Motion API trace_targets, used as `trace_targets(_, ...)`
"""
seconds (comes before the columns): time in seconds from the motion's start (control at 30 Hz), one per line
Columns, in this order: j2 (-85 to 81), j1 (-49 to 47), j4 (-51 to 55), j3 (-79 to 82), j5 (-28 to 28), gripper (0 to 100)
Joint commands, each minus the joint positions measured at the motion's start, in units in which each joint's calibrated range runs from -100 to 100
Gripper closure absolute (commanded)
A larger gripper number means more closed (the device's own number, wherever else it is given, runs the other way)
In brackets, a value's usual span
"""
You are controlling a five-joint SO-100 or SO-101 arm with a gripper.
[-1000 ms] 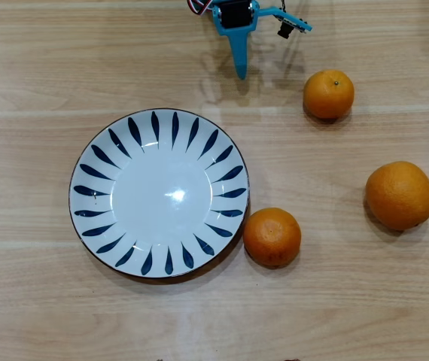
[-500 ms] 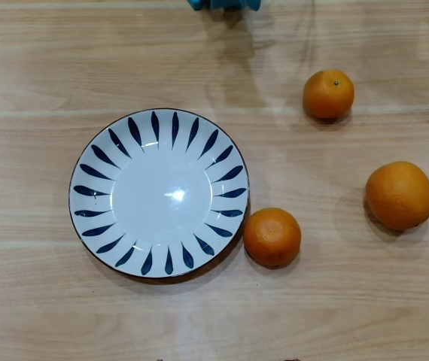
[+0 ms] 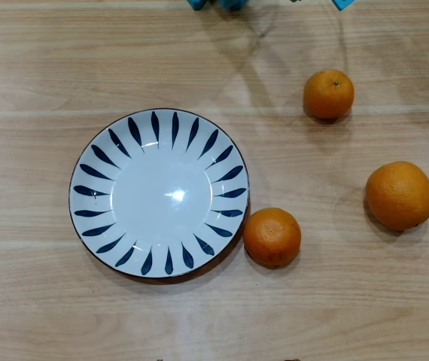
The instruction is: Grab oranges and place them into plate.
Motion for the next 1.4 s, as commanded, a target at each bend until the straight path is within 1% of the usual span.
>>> trace_targets(0.0,1.18,-1.52,0.35,-2.96,-3.61,89)
trace_targets(0.3,4.56,-3.86,0.26,-3.05,-8.94,62)
trace_targets(0.47,9.47,-6.19,-1.20,-6.04,-9.57,54)
trace_targets(0.67,14.03,-7.89,-2.57,-10.93,-9.62,53)
trace_targets(0.7,14.54,-7.81,-4.38,-12.11,-9.62,53)
trace_targets(0.8,15.89,-8.21,-12.80,-11.20,-9.62,53)
trace_targets(0.97,16.99,-8.37,-29.39,-0.16,-9.68,53)
trace_targets(1.07,17.75,-8.13,-36.44,5.00,-10.09,53)
trace_targets(1.2,17.83,-8.61,-38.67,9.17,-13.49,53)
trace_targets(1.37,20.37,-7.81,-39.02,10.71,-14.22,53)
